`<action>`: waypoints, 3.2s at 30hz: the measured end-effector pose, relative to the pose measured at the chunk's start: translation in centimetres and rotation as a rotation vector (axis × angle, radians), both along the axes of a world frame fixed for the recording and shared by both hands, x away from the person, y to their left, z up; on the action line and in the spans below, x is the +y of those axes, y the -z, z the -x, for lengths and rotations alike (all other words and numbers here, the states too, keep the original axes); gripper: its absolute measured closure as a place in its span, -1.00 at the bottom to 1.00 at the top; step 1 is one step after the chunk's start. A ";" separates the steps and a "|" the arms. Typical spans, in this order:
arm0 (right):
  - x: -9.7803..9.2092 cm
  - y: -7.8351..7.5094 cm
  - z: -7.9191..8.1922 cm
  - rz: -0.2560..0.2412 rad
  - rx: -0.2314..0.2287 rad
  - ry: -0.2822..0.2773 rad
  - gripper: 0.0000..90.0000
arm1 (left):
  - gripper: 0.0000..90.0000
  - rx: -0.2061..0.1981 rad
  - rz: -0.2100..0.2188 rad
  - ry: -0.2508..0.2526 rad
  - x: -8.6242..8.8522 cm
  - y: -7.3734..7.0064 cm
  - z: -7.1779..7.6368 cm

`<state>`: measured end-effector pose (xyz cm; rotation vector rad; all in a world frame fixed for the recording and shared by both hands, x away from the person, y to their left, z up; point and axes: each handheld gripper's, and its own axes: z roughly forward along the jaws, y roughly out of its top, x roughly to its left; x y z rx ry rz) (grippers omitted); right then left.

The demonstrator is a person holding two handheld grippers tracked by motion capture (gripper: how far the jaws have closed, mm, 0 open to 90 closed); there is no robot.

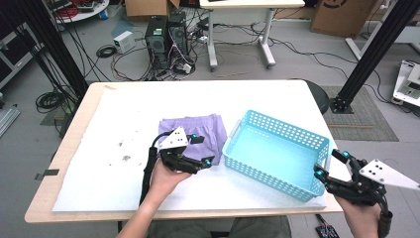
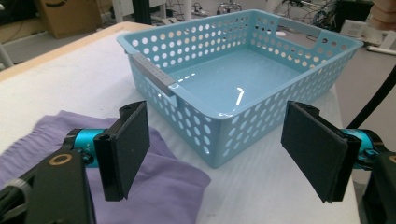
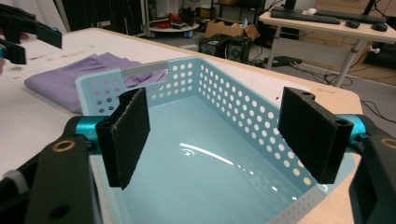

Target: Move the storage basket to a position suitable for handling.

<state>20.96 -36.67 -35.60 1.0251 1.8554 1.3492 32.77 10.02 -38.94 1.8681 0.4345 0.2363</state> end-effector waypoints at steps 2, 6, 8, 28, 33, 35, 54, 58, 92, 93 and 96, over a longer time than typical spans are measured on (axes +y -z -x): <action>0.0 0.0 0.3 0.001 -0.003 0.000 -0.44 | -0.47 0.003 -0.006 0.007 -0.2 0.1 0.0; 0.1 0.3 1.3 0.004 0.005 0.014 -0.45 | -0.47 0.025 -0.023 0.009 -1.0 0.8 -0.1; 0.1 0.7 2.0 0.018 0.019 0.029 -0.45 | -0.47 0.042 -0.033 0.012 -1.5 1.4 -0.3; -1.2 5.5 4.6 0.047 0.134 0.064 -0.51 | -0.47 0.105 -0.061 0.014 -4.2 3.6 -1.9; -1.3 6.5 4.4 0.054 0.192 0.055 -0.52 | -0.47 0.103 -0.059 0.015 -4.8 3.8 -2.5; -1.2 6.8 4.1 0.063 0.211 0.046 -0.52 | -0.47 0.107 -0.056 0.020 -5.1 3.8 -2.6; 0.0 7.0 1.8 0.101 0.258 0.033 -0.43 | -0.34 0.095 -0.128 0.051 -7.1 3.8 -2.6; -0.1 6.9 1.7 0.088 0.261 0.039 -0.43 | -0.33 0.092 -0.114 0.045 -7.3 3.3 -2.6; 7.5 4.9 -5.3 0.059 0.182 0.036 -0.37 | -0.12 -0.006 -0.002 -0.144 0.7 -1.4 -5.5; 7.8 4.8 -5.6 0.060 0.182 0.031 -0.37 | -0.12 -0.006 0.003 -0.157 1.2 -1.5 -5.5; 9.1 4.7 -7.0 0.052 0.189 0.017 -0.39 | -0.12 -0.010 0.009 -0.177 2.2 -1.5 -5.7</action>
